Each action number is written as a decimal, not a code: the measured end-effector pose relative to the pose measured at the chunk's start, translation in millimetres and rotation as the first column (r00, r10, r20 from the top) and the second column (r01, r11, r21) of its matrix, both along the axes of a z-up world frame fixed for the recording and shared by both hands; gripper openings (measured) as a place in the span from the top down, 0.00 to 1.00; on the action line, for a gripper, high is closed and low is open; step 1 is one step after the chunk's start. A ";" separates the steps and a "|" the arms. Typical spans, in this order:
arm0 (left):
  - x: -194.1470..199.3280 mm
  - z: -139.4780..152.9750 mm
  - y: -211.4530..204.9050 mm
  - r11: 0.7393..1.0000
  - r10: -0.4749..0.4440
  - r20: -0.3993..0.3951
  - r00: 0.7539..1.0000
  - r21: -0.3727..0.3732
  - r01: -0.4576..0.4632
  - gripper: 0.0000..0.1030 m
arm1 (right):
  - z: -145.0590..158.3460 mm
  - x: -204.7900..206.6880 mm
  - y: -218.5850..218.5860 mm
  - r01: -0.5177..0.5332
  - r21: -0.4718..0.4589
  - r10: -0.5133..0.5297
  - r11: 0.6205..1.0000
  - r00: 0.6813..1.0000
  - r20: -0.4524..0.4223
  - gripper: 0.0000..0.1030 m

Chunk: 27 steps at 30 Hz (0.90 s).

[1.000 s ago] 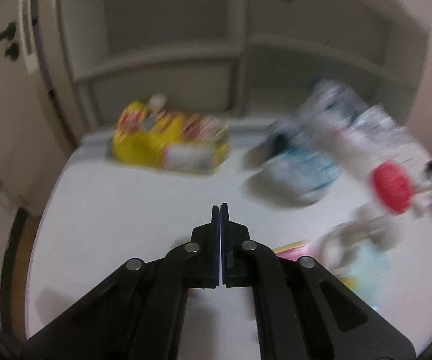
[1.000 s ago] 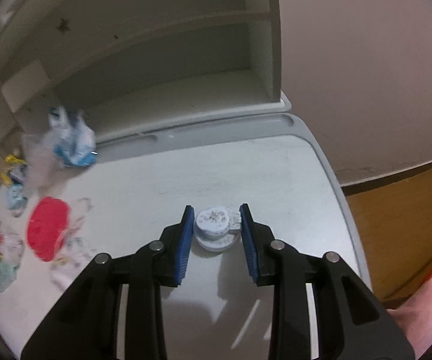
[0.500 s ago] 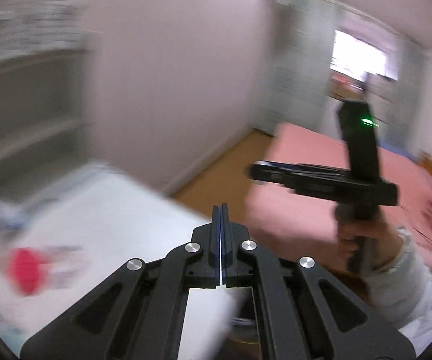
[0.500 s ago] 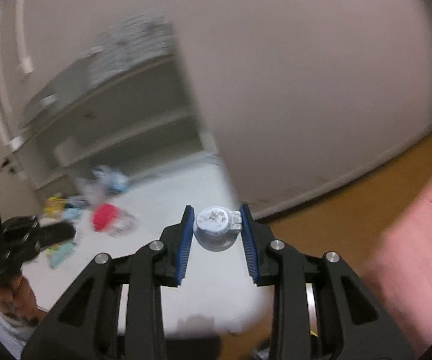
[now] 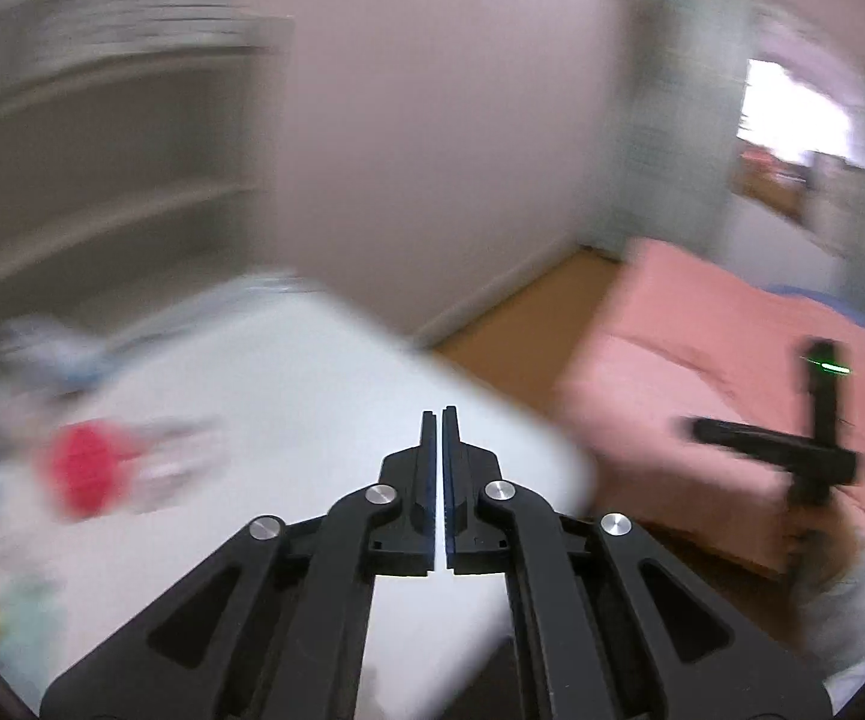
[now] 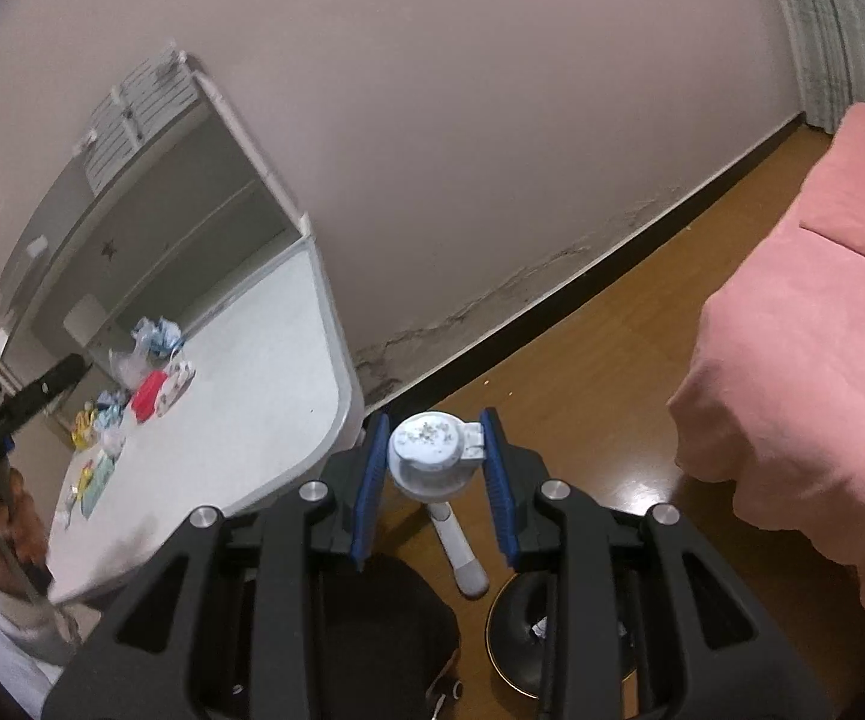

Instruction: Collect trash

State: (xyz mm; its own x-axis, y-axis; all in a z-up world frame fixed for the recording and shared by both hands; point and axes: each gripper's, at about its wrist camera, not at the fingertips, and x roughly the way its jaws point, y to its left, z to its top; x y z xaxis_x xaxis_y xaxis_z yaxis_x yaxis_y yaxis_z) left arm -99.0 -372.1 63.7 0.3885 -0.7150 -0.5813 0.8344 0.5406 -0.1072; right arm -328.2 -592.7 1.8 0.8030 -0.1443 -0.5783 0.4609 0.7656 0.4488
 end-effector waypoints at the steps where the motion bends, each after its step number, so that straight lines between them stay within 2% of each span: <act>1: 14.9 0.2 25.3 0.995 0.097 0.019 0.995 0.035 -0.098 0.92 | -2.2 1.4 2.4 -0.014 -0.001 0.014 1.000 1.000 -0.004 0.70; 2: 27.0 0.3 49.7 0.981 0.183 0.033 0.983 0.063 -0.185 0.68 | -3.8 2.4 3.7 -0.025 -0.003 0.025 1.000 1.000 -0.010 0.70; 3: 42.9 -2.1 83.8 0.951 0.291 0.050 0.956 0.099 -0.294 0.46 | -5.7 5.1 5.6 -0.035 -0.005 0.035 0.999 0.999 -0.018 0.70; 4: 55.7 -4.9 113.0 0.914 0.377 0.070 0.924 0.131 -0.383 0.17 | -8.5 7.3 7.4 -0.043 -0.006 0.043 0.999 0.999 -0.028 0.70; 5: 65.1 -7.5 140.7 0.878 0.443 0.089 0.892 0.157 -0.452 0.17 | -10.8 8.8 9.3 -0.048 -0.004 0.048 0.999 0.998 -0.034 0.70; 7: 86.0 -15.1 195.1 0.782 0.567 0.131 0.813 0.224 -0.581 0.17 | -15.7 12.6 9.9 -0.054 0.009 0.055 0.998 0.998 -0.043 0.70; 9: 109.2 -27.2 236.0 0.706 0.647 0.121 0.753 0.278 -0.651 0.17 | -19.6 15.8 9.6 -0.055 0.014 0.055 0.998 0.997 -0.052 0.70; 10: 117.2 -32.1 252.4 0.689 0.667 0.103 0.738 0.292 -0.663 0.17 | -21.7 17.6 9.1 -0.053 0.017 0.054 0.998 0.997 -0.058 0.70; 13: 126.9 -49.7 276.0 0.662 0.697 0.060 0.714 0.326 -0.674 0.19 | -22.6 21.7 9.3 -0.048 0.019 0.049 0.999 0.997 -0.064 0.70; 16: 133.1 -67.5 290.1 0.653 0.704 0.034 0.710 0.364 -0.665 0.37 | -17.3 24.9 12.6 -0.047 -0.006 0.046 0.999 0.997 -0.066 0.70; 18: 135.6 -77.5 289.1 0.652 0.706 0.018 0.708 0.372 -0.660 0.38 | -13.4 26.4 15.4 -0.043 -0.026 0.041 0.999 0.997 -0.070 0.70; 22: 130.3 -78.9 292.9 0.648 0.714 0.008 0.700 0.371 -0.665 0.38 | -11.1 26.8 17.7 -0.029 -0.036 0.027 0.999 0.997 -0.074 0.70; 24: 135.3 -81.2 295.9 0.648 0.717 -0.002 0.697 0.369 -0.666 0.52 | -10.8 27.2 18.0 -0.024 -0.038 0.021 0.999 0.997 -0.077 0.70; 25: 137.8 -83.0 298.1 0.650 0.717 -0.012 0.697 0.373 -0.663 0.77 | -10.7 27.6 18.0 -0.023 -0.039 0.020 0.999 0.997 -0.079 0.70; 27: 139.4 -85.6 301.5 0.657 0.717 -0.035 0.696 0.365 -0.659 0.81 | -10.0 28.5 18.8 -0.023 -0.041 0.020 0.999 0.997 -0.080 0.70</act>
State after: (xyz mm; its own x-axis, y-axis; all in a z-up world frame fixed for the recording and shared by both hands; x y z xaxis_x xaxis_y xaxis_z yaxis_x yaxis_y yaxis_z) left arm 40.4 -70.5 -21.9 0.5760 -0.0571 -0.8155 0.1939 0.9786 0.0684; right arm -299.6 -574.0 -8.2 0.7580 -0.1533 -0.6340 0.4770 0.7932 0.3785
